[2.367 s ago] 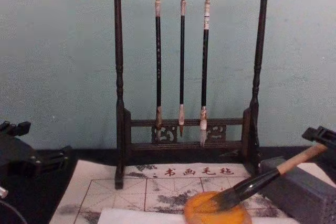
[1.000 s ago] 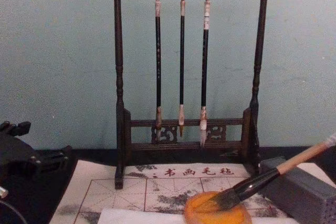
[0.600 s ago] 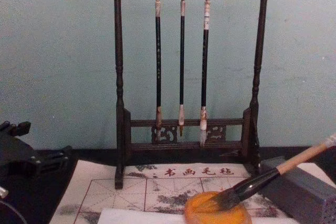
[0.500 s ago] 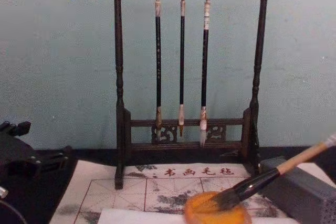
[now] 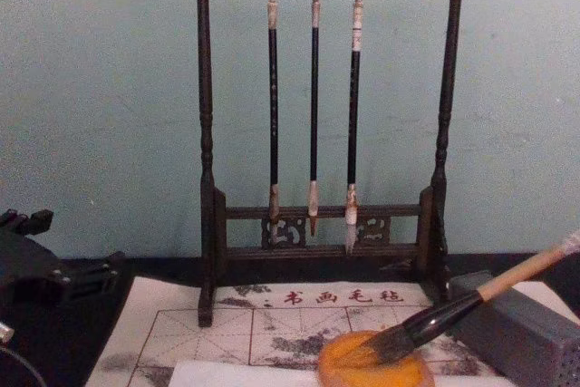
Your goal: Pick up the brush from the inkstone, write on the paper, then place the brush back to its original position.
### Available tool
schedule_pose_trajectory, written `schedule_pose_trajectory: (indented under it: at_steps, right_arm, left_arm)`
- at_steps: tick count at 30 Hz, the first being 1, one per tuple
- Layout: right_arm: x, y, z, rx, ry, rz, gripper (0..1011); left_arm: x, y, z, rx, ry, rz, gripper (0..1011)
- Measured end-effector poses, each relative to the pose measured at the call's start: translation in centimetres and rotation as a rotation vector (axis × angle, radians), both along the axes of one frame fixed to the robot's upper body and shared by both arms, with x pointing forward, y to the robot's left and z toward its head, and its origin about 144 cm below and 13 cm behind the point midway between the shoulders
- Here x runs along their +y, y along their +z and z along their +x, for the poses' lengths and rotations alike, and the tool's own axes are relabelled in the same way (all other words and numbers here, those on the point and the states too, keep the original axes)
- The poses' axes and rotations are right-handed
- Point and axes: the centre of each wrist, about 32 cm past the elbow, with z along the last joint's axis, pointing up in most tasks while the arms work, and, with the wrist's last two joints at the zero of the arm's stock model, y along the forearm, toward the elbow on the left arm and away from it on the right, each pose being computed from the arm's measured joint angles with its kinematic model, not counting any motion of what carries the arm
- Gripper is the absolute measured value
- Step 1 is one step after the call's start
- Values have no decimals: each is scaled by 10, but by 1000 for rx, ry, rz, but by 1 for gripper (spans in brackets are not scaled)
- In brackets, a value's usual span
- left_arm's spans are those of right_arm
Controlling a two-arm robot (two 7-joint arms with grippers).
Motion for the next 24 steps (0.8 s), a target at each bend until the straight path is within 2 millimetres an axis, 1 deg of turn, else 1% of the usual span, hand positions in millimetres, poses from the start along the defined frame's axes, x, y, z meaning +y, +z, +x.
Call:
schedule_pose_trajectory:
  at_steps: [24]
  right_arm:
    - [0, 0, 0, 3, 4, 4, 1000]
  left_arm:
    - [0, 0, 0, 0, 0, 0, 1001]
